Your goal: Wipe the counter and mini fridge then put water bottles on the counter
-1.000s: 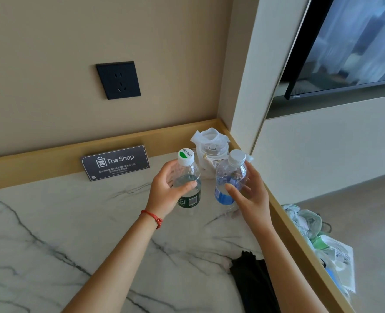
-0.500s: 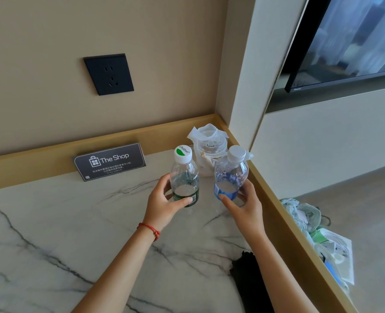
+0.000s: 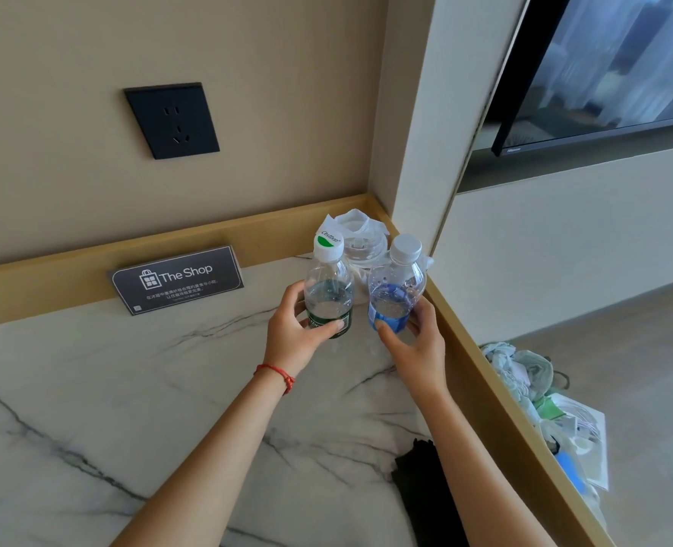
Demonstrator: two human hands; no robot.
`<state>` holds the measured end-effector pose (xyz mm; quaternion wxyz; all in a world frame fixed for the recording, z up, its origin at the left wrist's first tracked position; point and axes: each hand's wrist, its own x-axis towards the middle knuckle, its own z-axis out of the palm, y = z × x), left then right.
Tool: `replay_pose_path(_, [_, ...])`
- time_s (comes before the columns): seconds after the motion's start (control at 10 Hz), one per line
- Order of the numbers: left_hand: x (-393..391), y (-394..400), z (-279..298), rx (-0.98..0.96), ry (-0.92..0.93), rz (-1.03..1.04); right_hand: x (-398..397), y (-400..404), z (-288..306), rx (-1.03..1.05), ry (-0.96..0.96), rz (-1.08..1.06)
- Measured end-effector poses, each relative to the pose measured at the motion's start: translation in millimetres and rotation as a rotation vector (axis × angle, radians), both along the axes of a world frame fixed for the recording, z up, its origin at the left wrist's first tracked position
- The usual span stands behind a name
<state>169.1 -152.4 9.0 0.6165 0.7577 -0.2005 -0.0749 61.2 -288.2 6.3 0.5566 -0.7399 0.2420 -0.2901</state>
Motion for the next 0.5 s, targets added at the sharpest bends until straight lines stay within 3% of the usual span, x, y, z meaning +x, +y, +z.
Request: replay_pose_path(0.5, [-27, 13, 1, 0.001, 0.104, 0.121, -22, 7, 0, 0.083, 0.057, -0.021])
